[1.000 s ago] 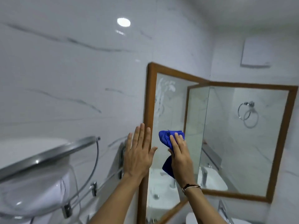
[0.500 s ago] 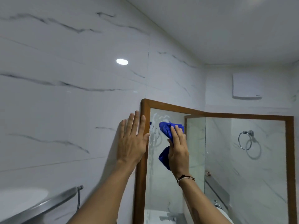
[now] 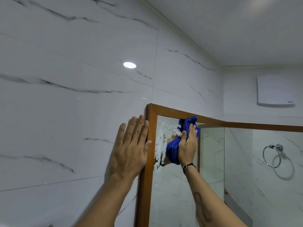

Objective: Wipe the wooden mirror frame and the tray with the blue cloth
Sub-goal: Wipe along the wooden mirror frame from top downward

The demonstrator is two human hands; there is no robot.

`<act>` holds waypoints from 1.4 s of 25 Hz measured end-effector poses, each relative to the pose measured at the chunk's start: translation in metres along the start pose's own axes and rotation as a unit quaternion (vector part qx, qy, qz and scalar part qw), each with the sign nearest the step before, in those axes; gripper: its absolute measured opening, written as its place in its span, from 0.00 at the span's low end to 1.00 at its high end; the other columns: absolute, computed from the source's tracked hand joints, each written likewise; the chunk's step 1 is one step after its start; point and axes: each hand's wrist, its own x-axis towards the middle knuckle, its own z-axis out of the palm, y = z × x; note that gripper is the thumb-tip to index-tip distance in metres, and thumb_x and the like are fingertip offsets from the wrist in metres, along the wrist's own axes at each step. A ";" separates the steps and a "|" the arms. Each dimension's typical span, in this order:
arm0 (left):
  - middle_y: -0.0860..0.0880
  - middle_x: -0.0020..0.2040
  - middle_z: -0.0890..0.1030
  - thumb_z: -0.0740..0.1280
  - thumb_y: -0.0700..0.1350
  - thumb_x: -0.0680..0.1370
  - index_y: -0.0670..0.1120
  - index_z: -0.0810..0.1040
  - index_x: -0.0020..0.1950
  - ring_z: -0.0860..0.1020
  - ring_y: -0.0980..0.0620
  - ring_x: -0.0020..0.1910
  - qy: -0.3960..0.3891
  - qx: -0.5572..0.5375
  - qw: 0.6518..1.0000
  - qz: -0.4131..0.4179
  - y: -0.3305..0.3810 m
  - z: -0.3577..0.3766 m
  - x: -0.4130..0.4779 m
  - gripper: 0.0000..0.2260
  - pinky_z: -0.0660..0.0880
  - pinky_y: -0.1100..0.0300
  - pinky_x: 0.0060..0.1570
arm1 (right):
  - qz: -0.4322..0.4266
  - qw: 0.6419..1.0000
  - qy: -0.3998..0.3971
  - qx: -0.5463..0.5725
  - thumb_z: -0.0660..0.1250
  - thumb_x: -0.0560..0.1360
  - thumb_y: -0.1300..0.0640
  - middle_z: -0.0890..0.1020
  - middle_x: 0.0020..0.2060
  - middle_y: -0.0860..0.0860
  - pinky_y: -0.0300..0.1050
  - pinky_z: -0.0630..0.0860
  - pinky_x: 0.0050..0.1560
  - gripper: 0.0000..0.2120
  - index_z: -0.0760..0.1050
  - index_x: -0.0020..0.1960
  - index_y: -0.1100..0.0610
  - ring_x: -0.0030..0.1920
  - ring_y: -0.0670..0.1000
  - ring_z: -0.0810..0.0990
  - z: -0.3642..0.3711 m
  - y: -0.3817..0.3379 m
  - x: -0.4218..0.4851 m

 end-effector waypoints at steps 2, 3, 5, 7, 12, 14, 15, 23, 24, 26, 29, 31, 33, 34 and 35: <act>0.38 0.91 0.41 0.39 0.58 0.91 0.41 0.41 0.91 0.44 0.38 0.91 0.007 -0.002 1.000 -0.002 -0.002 0.006 0.001 0.32 0.58 0.40 0.87 | -0.020 1.000 -0.009 0.011 0.57 0.92 0.55 0.58 0.90 0.53 0.57 0.54 0.91 0.28 0.54 0.90 0.58 0.91 0.56 0.51 0.006 -0.007 -0.004; 0.38 0.91 0.41 0.40 0.58 0.92 0.41 0.42 0.91 0.44 0.38 0.91 0.010 -0.006 1.000 -0.004 -0.002 0.007 0.002 0.32 0.58 0.40 0.87 | -0.027 1.000 -0.014 0.003 0.57 0.92 0.54 0.57 0.90 0.53 0.58 0.54 0.91 0.29 0.54 0.90 0.58 0.91 0.56 0.50 0.011 -0.013 -0.006; 0.38 0.91 0.41 0.41 0.58 0.92 0.41 0.42 0.91 0.44 0.38 0.91 0.007 -0.026 1.000 -0.006 -0.002 0.005 0.003 0.32 0.57 0.39 0.87 | -0.023 0.999 -0.023 -0.008 0.57 0.92 0.54 0.55 0.90 0.53 0.60 0.53 0.91 0.29 0.53 0.90 0.58 0.91 0.56 0.48 0.017 -0.024 -0.011; 0.38 0.91 0.42 0.42 0.58 0.91 0.41 0.43 0.91 0.44 0.38 0.91 0.010 -0.037 0.999 -0.009 -0.002 0.006 0.002 0.32 0.57 0.39 0.87 | -0.049 0.998 -0.032 -0.003 0.57 0.92 0.53 0.53 0.91 0.54 0.62 0.53 0.90 0.29 0.52 0.90 0.58 0.91 0.55 0.47 0.025 -0.030 -0.022; 0.38 0.91 0.44 0.45 0.56 0.92 0.41 0.45 0.91 0.46 0.38 0.91 0.014 -0.053 0.998 -0.003 -0.001 0.008 0.000 0.31 0.56 0.37 0.87 | -0.173 0.982 -0.078 -0.019 0.55 0.90 0.50 0.55 0.90 0.52 0.61 0.54 0.91 0.30 0.56 0.89 0.57 0.91 0.54 0.51 0.035 -0.029 -0.046; 0.39 0.91 0.47 0.46 0.55 0.92 0.41 0.45 0.91 0.46 0.38 0.91 0.018 -0.063 0.998 -0.004 0.000 0.009 -0.001 0.31 0.56 0.37 0.87 | -0.236 0.967 -0.098 -0.019 0.56 0.90 0.51 0.56 0.90 0.52 0.59 0.53 0.91 0.29 0.59 0.89 0.57 0.91 0.54 0.52 0.040 -0.026 -0.053; 0.40 0.91 0.48 0.47 0.54 0.92 0.41 0.46 0.91 0.47 0.39 0.91 0.020 -0.066 0.998 -0.006 0.001 0.009 0.000 0.30 0.56 0.37 0.87 | -0.264 0.959 -0.102 -0.020 0.56 0.90 0.52 0.57 0.90 0.53 0.57 0.52 0.91 0.28 0.59 0.88 0.57 0.91 0.54 0.52 0.041 -0.026 -0.053; 0.37 0.91 0.47 0.45 0.53 0.93 0.40 0.47 0.91 0.46 0.36 0.91 0.006 -0.096 0.995 -0.001 -0.004 0.008 -0.006 0.29 0.56 0.36 0.87 | -0.272 0.955 -0.093 -0.069 0.56 0.90 0.50 0.53 0.91 0.50 0.63 0.57 0.87 0.29 0.55 0.90 0.51 0.91 0.55 0.54 0.020 0.046 -0.167; 0.37 0.91 0.47 0.45 0.53 0.93 0.40 0.47 0.91 0.46 0.36 0.90 0.012 -0.080 0.997 0.006 -0.004 0.012 -0.007 0.29 0.57 0.36 0.87 | -0.305 0.945 -0.085 -0.087 0.53 0.92 0.46 0.53 0.91 0.49 0.63 0.60 0.85 0.28 0.56 0.90 0.52 0.91 0.55 0.53 0.014 0.070 -0.200; 0.37 0.91 0.44 0.43 0.53 0.93 0.39 0.45 0.91 0.44 0.35 0.90 0.003 -0.069 0.998 0.010 -0.004 0.012 -0.007 0.29 0.57 0.36 0.87 | -0.344 0.928 -0.066 -0.127 0.48 0.92 0.41 0.53 0.91 0.50 0.60 0.60 0.83 0.29 0.57 0.88 0.54 0.91 0.55 0.51 0.008 0.097 -0.226; 0.36 0.91 0.43 0.41 0.53 0.93 0.38 0.43 0.91 0.43 0.34 0.90 -0.014 -0.061 0.998 0.013 -0.004 0.001 -0.006 0.29 0.56 0.36 0.87 | -0.320 0.937 -0.079 -0.117 0.45 0.92 0.40 0.50 0.91 0.47 0.60 0.58 0.86 0.31 0.52 0.90 0.53 0.91 0.52 0.50 0.018 0.054 -0.182; 0.36 0.90 0.45 0.41 0.52 0.93 0.38 0.44 0.91 0.44 0.34 0.90 -0.024 -0.066 0.997 0.010 -0.002 0.000 -0.004 0.29 0.56 0.36 0.87 | -0.285 0.950 -0.086 -0.094 0.44 0.91 0.39 0.51 0.91 0.50 0.62 0.54 0.89 0.33 0.53 0.89 0.57 0.91 0.53 0.51 0.026 0.008 -0.119; 0.37 0.90 0.47 0.43 0.52 0.93 0.38 0.46 0.91 0.45 0.35 0.90 -0.023 -0.069 0.997 0.012 -0.002 -0.001 -0.003 0.29 0.55 0.36 0.87 | -0.279 0.952 -0.080 -0.098 0.44 0.91 0.39 0.55 0.90 0.54 0.60 0.52 0.91 0.34 0.55 0.88 0.59 0.91 0.57 0.53 0.035 -0.027 -0.069; 0.37 0.91 0.47 0.43 0.52 0.93 0.39 0.46 0.91 0.45 0.35 0.90 -0.021 -0.072 0.997 0.010 -0.002 0.000 -0.003 0.29 0.55 0.36 0.87 | -0.279 0.952 -0.078 -0.100 0.44 0.91 0.40 0.56 0.90 0.54 0.59 0.51 0.91 0.34 0.56 0.89 0.60 0.91 0.57 0.53 0.041 -0.031 -0.059; 0.37 0.91 0.46 0.43 0.52 0.93 0.39 0.45 0.91 0.44 0.36 0.90 -0.018 -0.077 0.997 0.009 -0.003 0.003 -0.003 0.29 0.54 0.36 0.87 | -0.281 0.952 -0.075 -0.096 0.45 0.91 0.40 0.56 0.90 0.54 0.59 0.51 0.91 0.33 0.56 0.89 0.60 0.91 0.56 0.53 0.044 -0.026 -0.062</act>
